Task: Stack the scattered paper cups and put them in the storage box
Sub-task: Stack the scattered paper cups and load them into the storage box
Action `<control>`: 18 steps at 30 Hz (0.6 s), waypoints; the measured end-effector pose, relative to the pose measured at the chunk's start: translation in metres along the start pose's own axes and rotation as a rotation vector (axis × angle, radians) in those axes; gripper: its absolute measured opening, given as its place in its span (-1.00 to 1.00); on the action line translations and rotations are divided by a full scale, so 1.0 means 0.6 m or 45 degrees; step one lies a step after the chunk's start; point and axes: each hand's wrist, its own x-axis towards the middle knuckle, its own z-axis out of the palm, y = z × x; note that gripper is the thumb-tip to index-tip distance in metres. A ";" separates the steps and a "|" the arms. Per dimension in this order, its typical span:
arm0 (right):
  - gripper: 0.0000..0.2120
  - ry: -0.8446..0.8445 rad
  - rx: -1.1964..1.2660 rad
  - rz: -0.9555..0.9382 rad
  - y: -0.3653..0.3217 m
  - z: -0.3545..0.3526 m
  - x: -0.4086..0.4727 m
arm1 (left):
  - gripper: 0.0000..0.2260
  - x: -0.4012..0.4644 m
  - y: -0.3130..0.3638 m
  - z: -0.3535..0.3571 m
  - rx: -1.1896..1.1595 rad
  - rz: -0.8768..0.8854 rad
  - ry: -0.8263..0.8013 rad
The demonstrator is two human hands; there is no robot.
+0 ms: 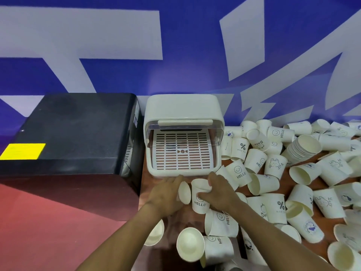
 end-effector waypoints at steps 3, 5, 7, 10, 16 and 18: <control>-0.56 0.037 0.102 -0.074 -0.001 -0.033 -0.013 | -0.26 -0.023 -0.002 -0.026 -0.205 -0.052 0.062; -0.47 0.047 0.132 -0.119 -0.009 -0.055 -0.016 | -0.23 -0.030 -0.004 -0.047 -0.268 -0.057 0.142; -0.35 0.064 0.124 -0.148 -0.022 -0.074 -0.012 | -0.29 -0.029 -0.006 -0.071 -0.330 -0.076 0.203; -0.24 0.097 0.104 -0.179 -0.043 -0.089 0.005 | -0.35 -0.017 -0.007 -0.105 -0.418 -0.113 0.220; -0.20 0.129 0.051 -0.229 -0.083 -0.082 0.049 | -0.32 0.028 -0.009 -0.132 -0.405 -0.248 0.328; -0.18 0.154 0.044 -0.225 -0.088 -0.072 0.065 | -0.31 0.042 -0.013 -0.129 -0.386 -0.327 0.346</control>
